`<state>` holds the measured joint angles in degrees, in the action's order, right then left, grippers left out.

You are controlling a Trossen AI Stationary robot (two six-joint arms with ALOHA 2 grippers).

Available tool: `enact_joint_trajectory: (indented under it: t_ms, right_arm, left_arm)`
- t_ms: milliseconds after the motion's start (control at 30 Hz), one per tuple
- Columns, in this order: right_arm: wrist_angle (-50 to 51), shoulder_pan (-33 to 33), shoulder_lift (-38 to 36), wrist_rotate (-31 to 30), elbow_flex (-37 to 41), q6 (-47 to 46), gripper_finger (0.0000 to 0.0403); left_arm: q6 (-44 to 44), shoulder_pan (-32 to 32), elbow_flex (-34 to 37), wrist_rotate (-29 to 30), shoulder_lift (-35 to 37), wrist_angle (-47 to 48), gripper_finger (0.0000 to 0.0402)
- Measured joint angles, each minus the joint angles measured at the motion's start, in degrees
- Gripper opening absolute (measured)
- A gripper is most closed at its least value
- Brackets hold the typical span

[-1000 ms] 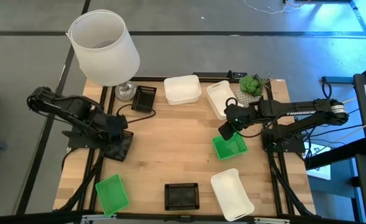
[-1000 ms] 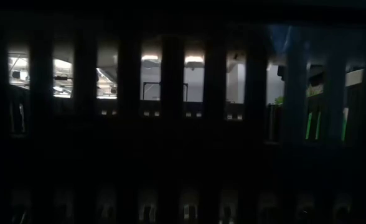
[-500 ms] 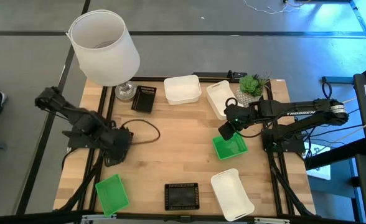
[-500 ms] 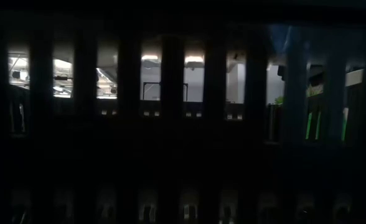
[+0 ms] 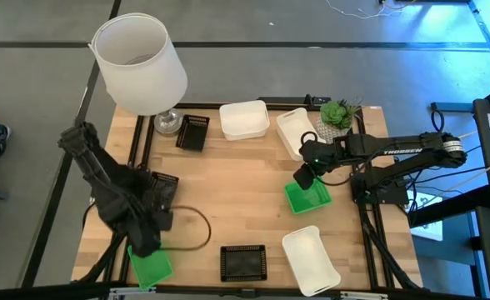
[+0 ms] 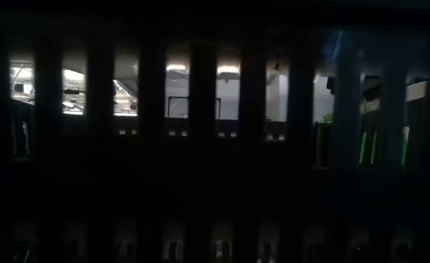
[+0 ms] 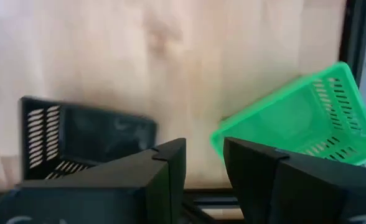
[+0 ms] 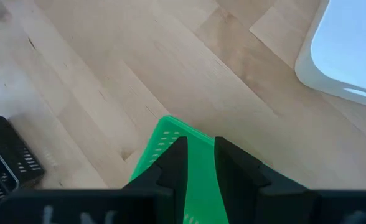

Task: Stack baskets by color
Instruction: Stack the bottom green bin on the top green bins

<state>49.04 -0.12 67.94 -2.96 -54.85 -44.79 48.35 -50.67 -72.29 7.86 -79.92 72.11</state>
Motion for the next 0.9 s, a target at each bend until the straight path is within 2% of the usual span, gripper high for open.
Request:
enact_joint_trajectory:
  t_ms: [267, 500, 667, 900]
  right_arm:
    - [0.00, 0.00, 0.00, 0.01, 0.00, 1.54, 0.0079]
    - [0.00, 0.00, 0.00, 0.07, 0.00, 1.65, 0.0079]
    - [0.00, 0.00, 0.00, 0.11, 0.00, 1.57, 0.0079]
    - [0.00, -0.02, 0.00, 0.13, 0.00, 1.50, 0.0079]
  left_arm:
    - [-1.33, -4.28, 0.00, 1.07, -10.19, -2.15, 0.0099]
    - [-13.83, -5.56, 0.00, 0.44, -17.42, -10.54, 0.0099]
    - [-17.63, -5.97, 0.00, -0.17, -19.79, -12.23, 0.0099]
    - [-21.85, -6.07, 0.00, -4.74, -20.15, -12.26, 0.0099]
